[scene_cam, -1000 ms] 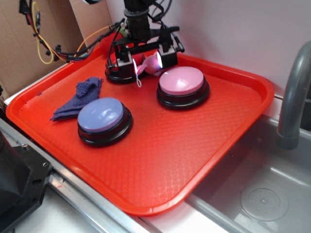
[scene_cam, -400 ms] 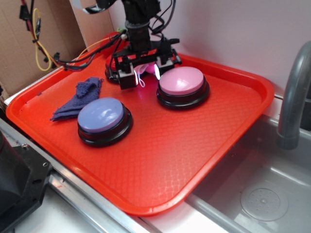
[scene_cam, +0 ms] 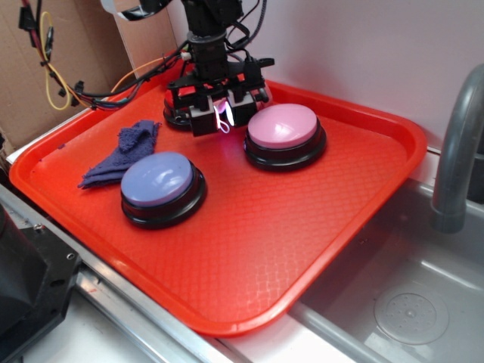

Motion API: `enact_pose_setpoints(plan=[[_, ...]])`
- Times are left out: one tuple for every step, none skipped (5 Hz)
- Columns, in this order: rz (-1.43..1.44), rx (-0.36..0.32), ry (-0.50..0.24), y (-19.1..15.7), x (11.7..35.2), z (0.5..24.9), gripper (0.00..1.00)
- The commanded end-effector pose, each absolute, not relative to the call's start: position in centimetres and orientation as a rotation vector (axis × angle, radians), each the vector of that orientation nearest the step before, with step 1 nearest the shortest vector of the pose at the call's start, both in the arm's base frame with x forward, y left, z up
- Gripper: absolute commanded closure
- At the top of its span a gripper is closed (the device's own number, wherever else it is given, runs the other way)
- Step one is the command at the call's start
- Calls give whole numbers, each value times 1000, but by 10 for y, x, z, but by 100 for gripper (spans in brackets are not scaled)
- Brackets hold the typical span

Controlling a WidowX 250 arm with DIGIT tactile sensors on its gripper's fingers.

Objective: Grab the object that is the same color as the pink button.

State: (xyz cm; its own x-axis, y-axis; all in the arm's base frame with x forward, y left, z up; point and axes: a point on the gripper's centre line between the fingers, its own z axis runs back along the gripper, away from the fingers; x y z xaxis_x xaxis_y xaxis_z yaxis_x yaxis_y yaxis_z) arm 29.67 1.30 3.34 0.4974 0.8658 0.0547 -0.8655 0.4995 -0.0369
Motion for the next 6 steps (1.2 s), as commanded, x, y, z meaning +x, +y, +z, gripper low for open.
enact_pose_setpoints(plan=[[947,-65,-190,26,289,78,100],[865,-74,-201,28,282,91,100],[695,-60,-202,26,262,117,100],[474,-14,-163,25,231,141,100],[303,21,-147,26,204,155,100],[160,56,-109,25,189,159,100]])
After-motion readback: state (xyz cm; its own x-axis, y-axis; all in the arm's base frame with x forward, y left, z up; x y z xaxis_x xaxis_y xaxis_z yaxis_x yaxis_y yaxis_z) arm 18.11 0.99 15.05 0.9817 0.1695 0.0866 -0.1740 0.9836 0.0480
